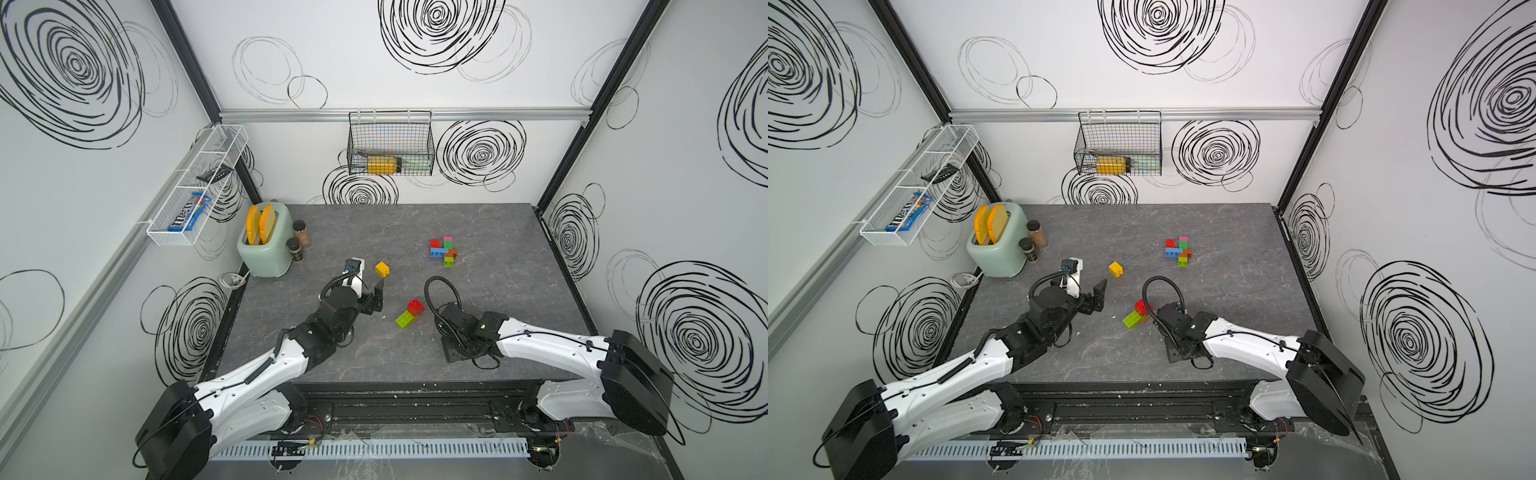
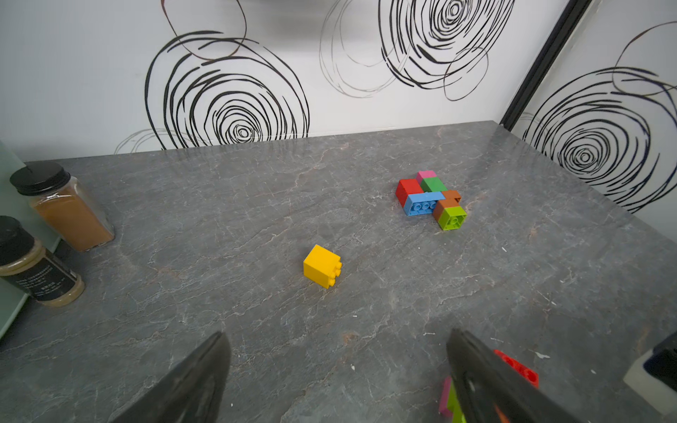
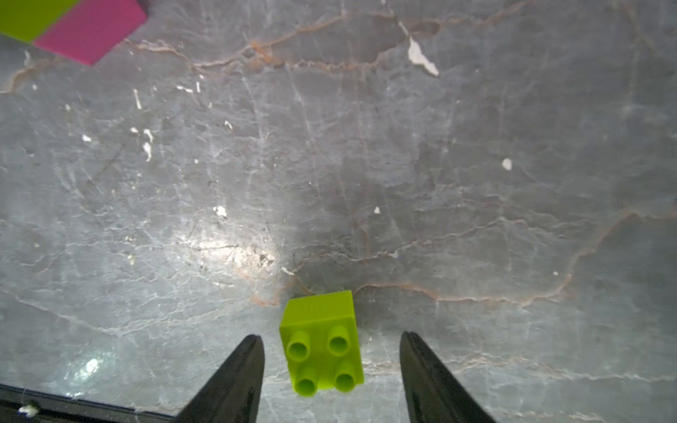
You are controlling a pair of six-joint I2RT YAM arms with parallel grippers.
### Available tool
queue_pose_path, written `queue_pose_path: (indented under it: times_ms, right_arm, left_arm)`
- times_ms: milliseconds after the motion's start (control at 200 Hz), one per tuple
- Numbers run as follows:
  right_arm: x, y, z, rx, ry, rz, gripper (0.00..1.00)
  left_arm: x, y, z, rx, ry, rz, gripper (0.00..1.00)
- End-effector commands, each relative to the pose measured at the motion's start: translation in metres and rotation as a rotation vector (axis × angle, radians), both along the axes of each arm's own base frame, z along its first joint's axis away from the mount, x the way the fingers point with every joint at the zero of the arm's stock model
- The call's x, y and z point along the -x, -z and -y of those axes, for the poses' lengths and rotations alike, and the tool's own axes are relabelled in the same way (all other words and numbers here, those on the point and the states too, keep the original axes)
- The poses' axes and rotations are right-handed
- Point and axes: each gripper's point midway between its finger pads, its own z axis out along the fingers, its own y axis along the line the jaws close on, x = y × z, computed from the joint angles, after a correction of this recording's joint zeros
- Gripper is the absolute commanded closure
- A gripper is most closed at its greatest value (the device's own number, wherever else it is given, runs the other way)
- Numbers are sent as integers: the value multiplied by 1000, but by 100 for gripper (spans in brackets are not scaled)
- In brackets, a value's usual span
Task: Assemble the number 4 with lego
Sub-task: Place the lego brick at the center of the board, then pick up the lego brick from the center of the board.
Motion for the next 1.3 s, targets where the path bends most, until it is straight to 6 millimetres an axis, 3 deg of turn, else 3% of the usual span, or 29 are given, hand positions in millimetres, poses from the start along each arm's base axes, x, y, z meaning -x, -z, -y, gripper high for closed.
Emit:
queue_pose_path:
  times_ms: [0,240,495,781,866,1081,1136,1226,1296]
  right_arm:
    - [3,3,-9,-45,-29,-25,39]
    - [-1,2,0,6,-11,-2,65]
    - [8,10,5,15,-30,-48,53]
    - [2,3,2,18,-38,-27,71]
    - [-9,-22,-8,-5,-66,22,77]
    - [-57,-118,-71,-175,-354,247,100]
    - [-65,-135,-80,-191,-402,265,100]
    - [-76,-148,-89,-194,-449,234,100]
    - [-83,-146,-90,-142,-472,200,100]
  left_arm:
    - [-10,-8,-5,45,-45,-10,4]
    - [-15,1,-7,53,-52,-53,4]
    - [-18,6,-7,59,-51,-71,4]
    - [-20,10,-9,57,-59,-86,4]
    - [-22,14,-10,67,-65,-107,4]
    - [-25,38,-12,111,-87,-234,4]
    - [-26,47,-19,100,-123,-274,4]
    - [-28,55,-31,87,-167,-322,4]
    - [-28,59,-37,102,-178,-337,4]
